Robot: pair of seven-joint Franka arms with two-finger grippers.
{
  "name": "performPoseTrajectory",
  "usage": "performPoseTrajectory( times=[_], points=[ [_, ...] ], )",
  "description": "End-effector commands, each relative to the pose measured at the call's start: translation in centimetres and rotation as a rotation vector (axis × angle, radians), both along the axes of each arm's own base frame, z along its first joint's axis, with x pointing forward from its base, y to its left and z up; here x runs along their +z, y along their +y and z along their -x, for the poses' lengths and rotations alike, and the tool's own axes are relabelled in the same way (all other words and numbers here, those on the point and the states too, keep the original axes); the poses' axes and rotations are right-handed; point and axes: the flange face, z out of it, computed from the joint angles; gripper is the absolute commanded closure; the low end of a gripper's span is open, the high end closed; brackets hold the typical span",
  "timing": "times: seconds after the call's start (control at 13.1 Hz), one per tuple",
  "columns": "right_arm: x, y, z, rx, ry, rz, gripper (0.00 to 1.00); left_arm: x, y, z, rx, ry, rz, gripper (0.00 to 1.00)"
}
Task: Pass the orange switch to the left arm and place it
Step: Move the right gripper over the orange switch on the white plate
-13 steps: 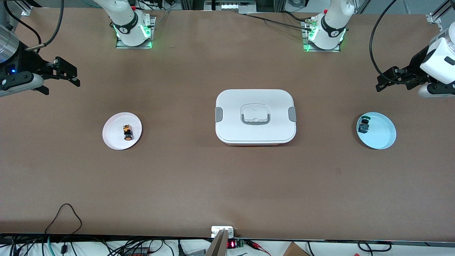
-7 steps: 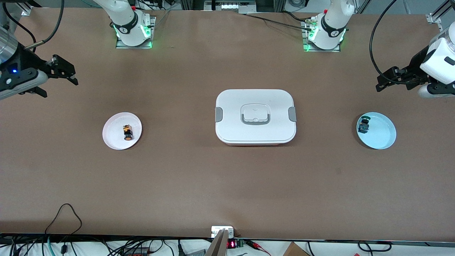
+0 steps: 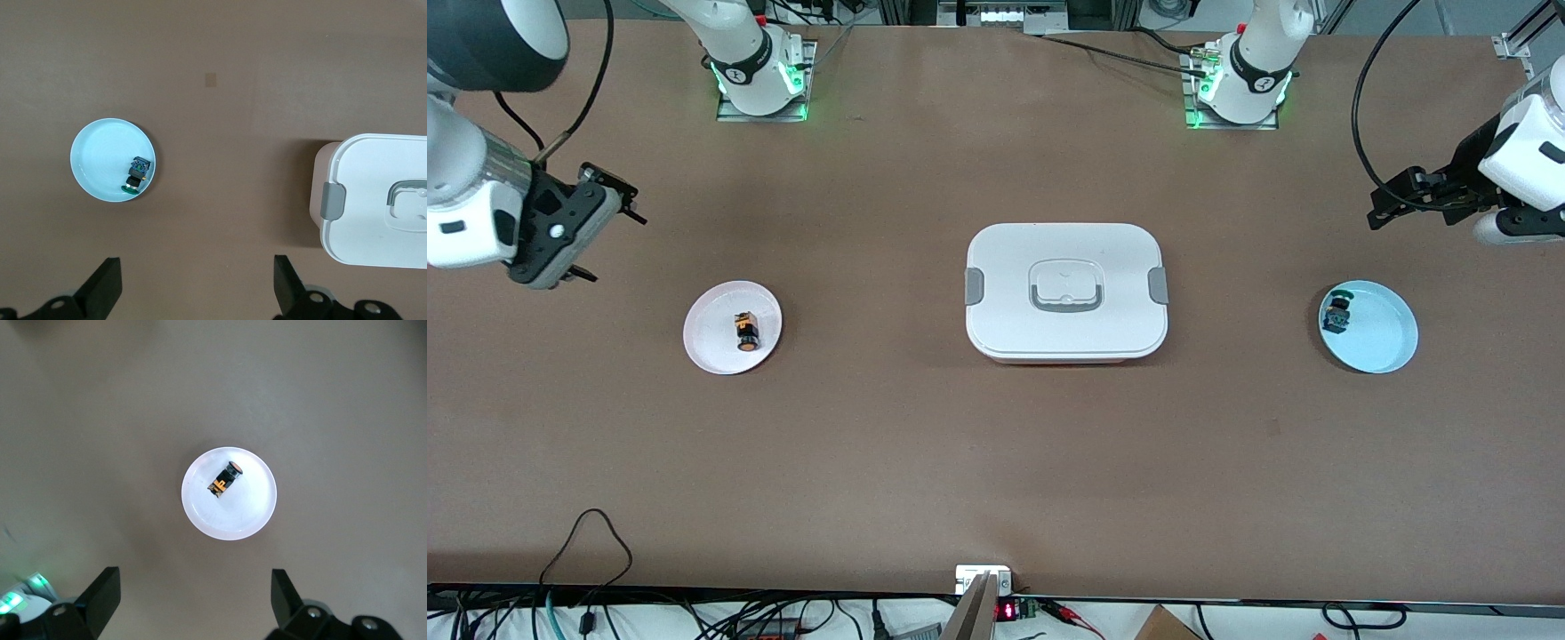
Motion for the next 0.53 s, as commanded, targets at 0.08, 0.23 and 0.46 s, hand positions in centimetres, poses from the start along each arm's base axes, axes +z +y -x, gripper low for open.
performPoseTrajectory(
  times=[0.08,0.23,0.46],
  points=[
    [-8.1,0.4,1.7,0.282,-0.017,0.025,0.00,0.4,0.2,-0.4,0.003,-0.005,-0.029,0.00],
    [-13.2,2.1,2.6,0.418,-0.058,0.030,0.00,0.4,0.2,-0.4,0.004,-0.005,-0.029,0.00],
    [-18.9,4.1,2.2,0.587,-0.130,0.068,0.00,0.4,0.2,-0.4,0.004,-0.005,-0.029,0.00]
  ],
)
